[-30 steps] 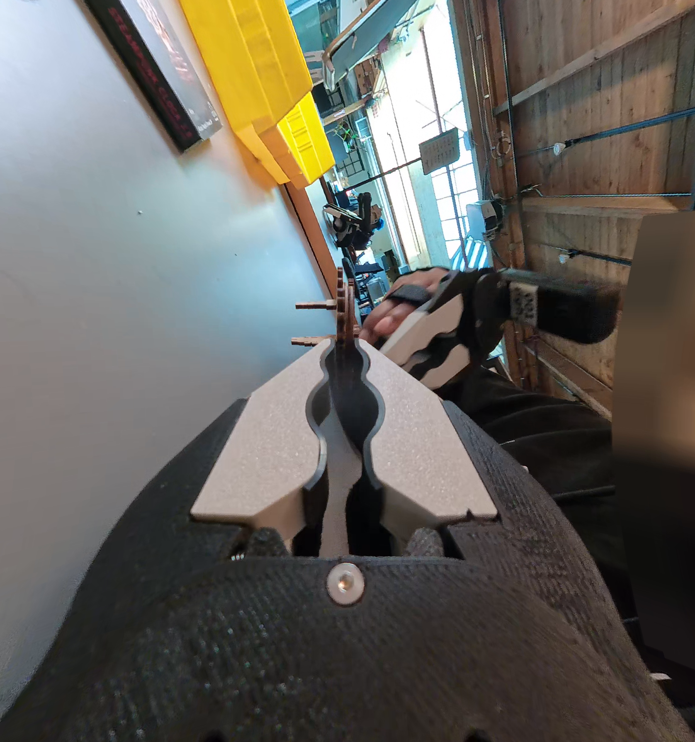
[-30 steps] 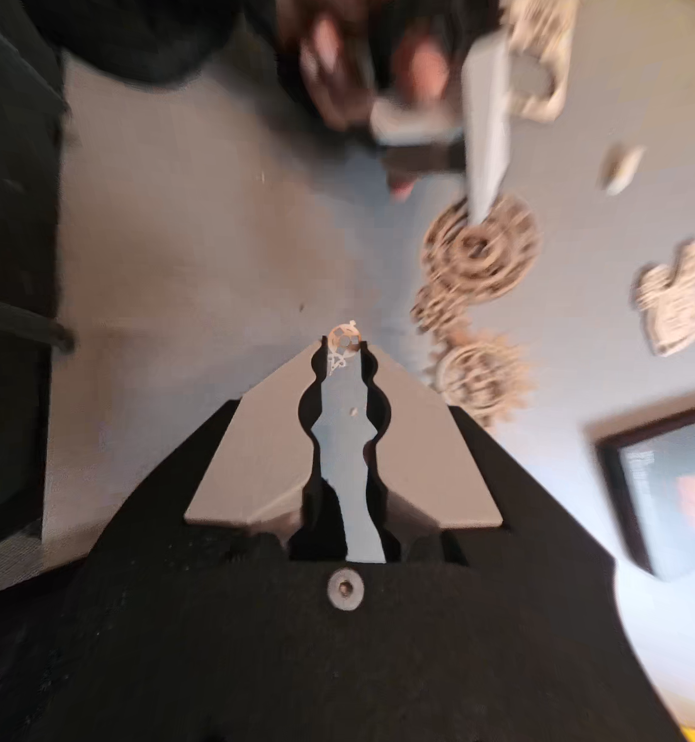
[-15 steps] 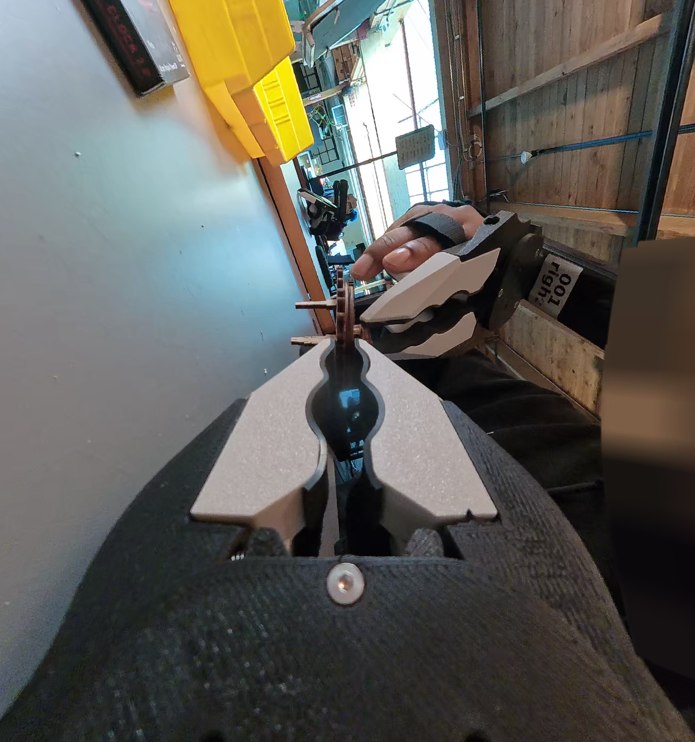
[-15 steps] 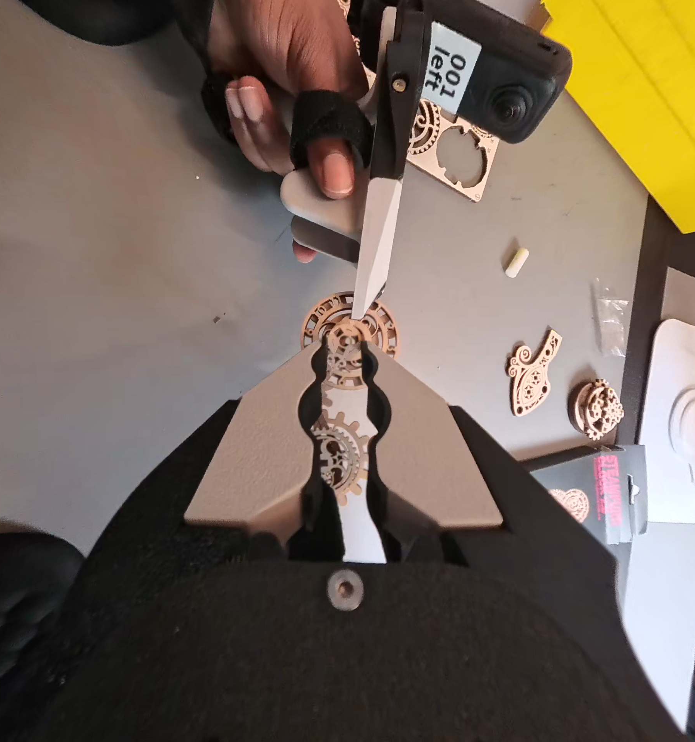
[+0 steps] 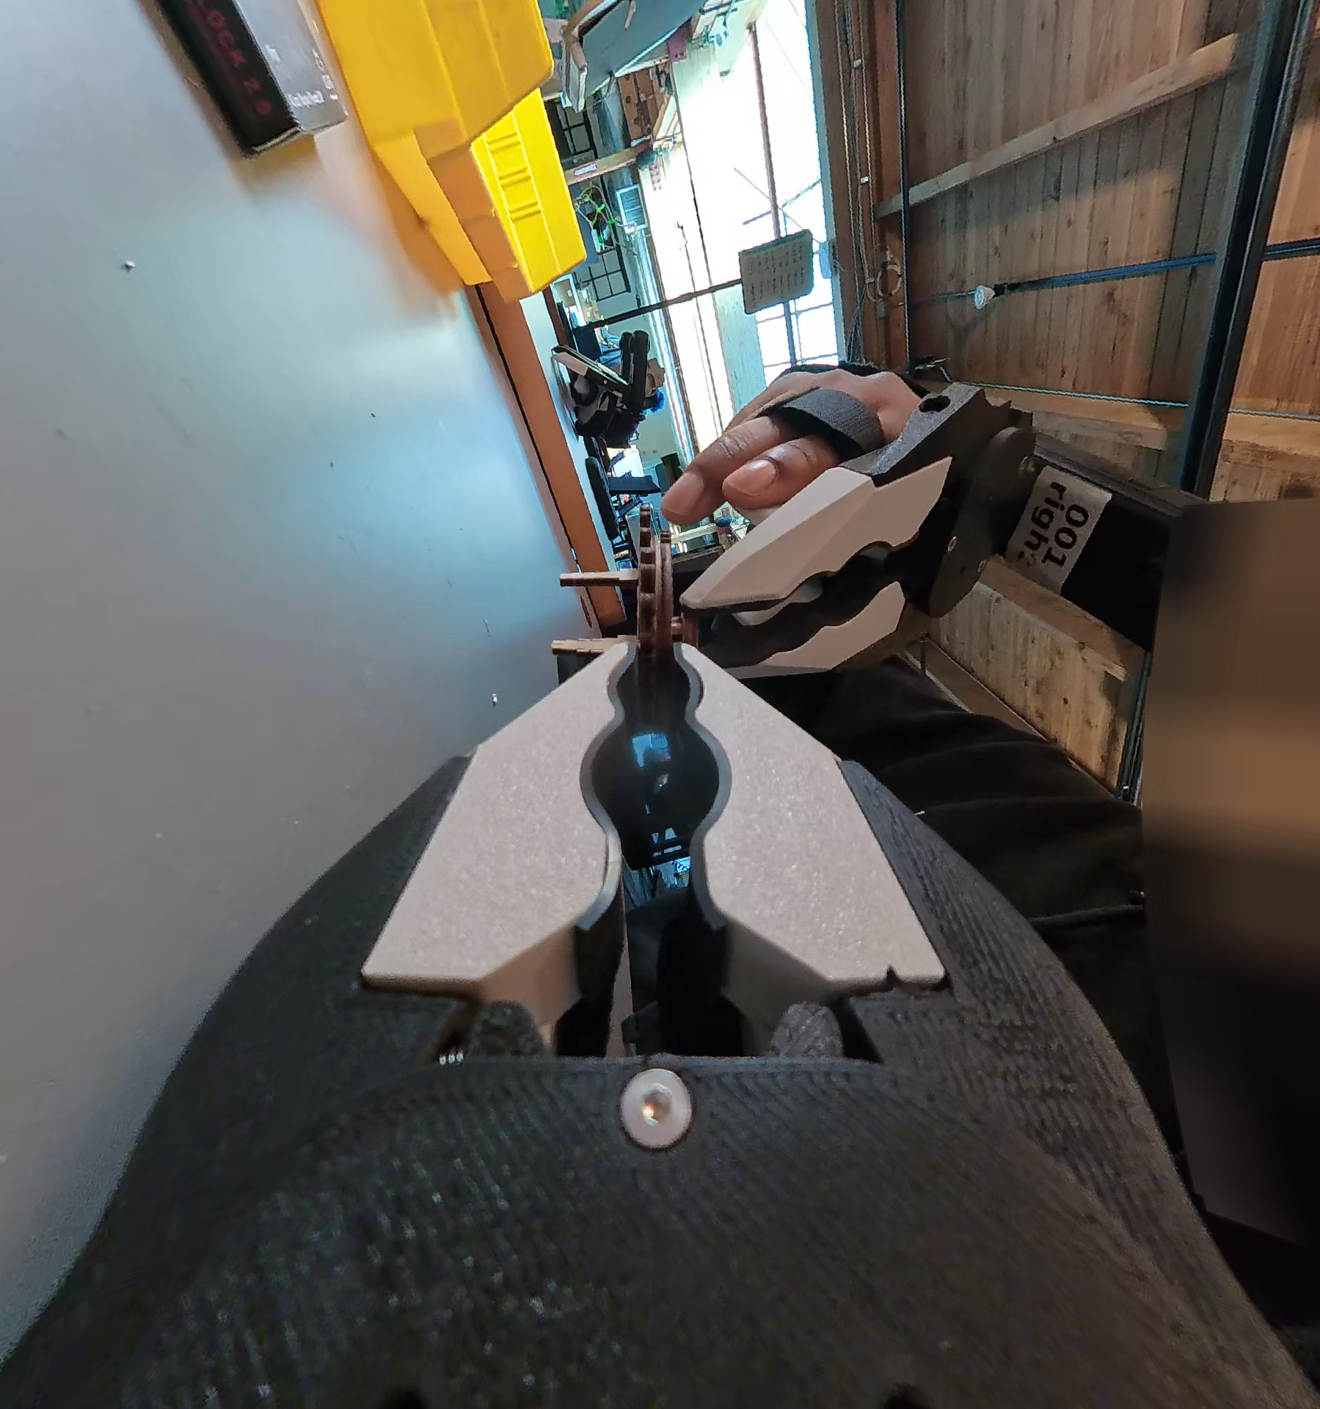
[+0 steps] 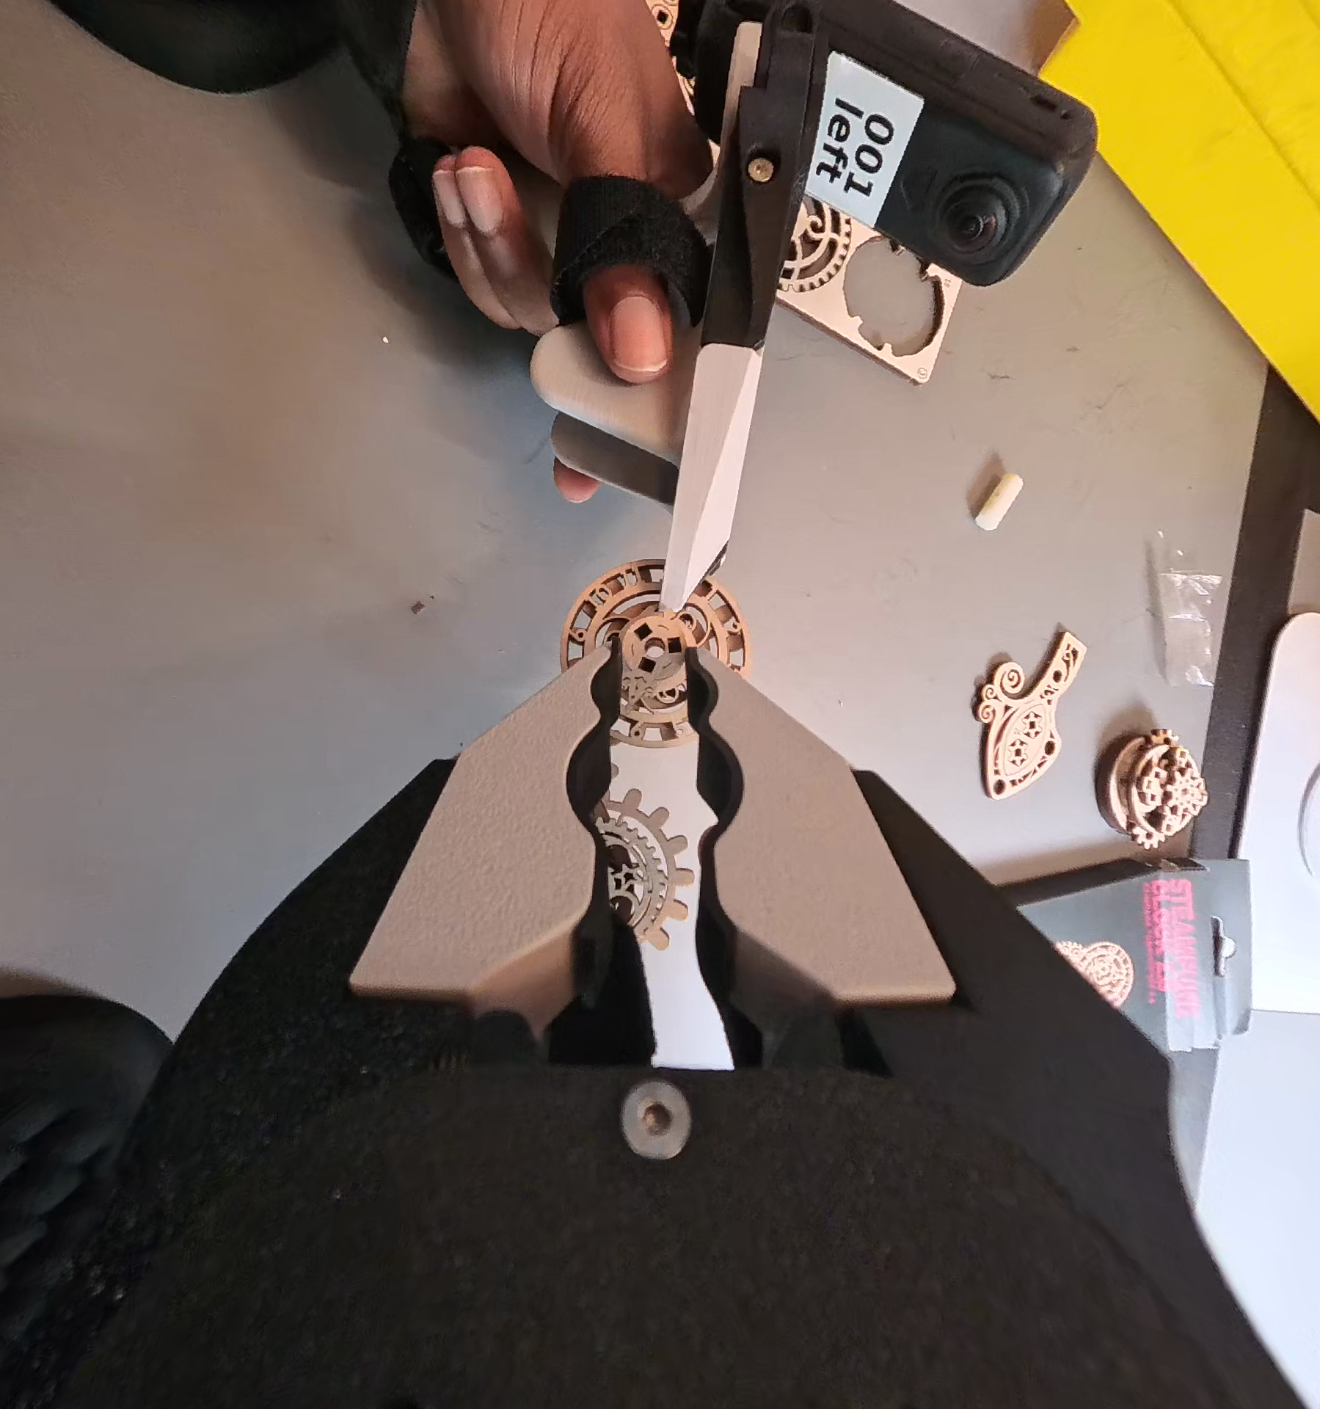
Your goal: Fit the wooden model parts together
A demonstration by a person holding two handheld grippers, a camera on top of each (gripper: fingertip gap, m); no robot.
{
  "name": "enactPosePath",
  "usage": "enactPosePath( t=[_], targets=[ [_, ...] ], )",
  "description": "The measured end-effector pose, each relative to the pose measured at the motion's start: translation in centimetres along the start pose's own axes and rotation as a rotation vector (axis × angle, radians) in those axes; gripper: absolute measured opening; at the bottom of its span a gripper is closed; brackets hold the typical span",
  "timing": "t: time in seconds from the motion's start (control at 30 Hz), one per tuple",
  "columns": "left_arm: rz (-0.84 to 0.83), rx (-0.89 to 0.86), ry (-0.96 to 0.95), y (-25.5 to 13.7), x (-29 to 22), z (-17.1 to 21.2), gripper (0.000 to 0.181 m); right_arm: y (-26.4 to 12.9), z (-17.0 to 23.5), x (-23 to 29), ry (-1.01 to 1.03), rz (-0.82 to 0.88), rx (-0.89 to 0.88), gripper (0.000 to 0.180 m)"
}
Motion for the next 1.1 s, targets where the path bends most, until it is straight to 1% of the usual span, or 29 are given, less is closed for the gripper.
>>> enactPosePath(
  t=[1.1],
  targets=[
    [-0.001,0.025,-0.029,0.32,0.17,0.44,0.005,0.04,0.37,0.49,0.059,0.017,-0.064,0.014]
  ],
)
Point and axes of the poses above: each gripper's, where its closed fingertips meet, y out along the fingers, z out of its underside, x = y × z across the jaws, the point moved 1 cm from there along -y, back along the fingers, and after that the axes turned 12 degrees about -y, right-handed, at the moved point
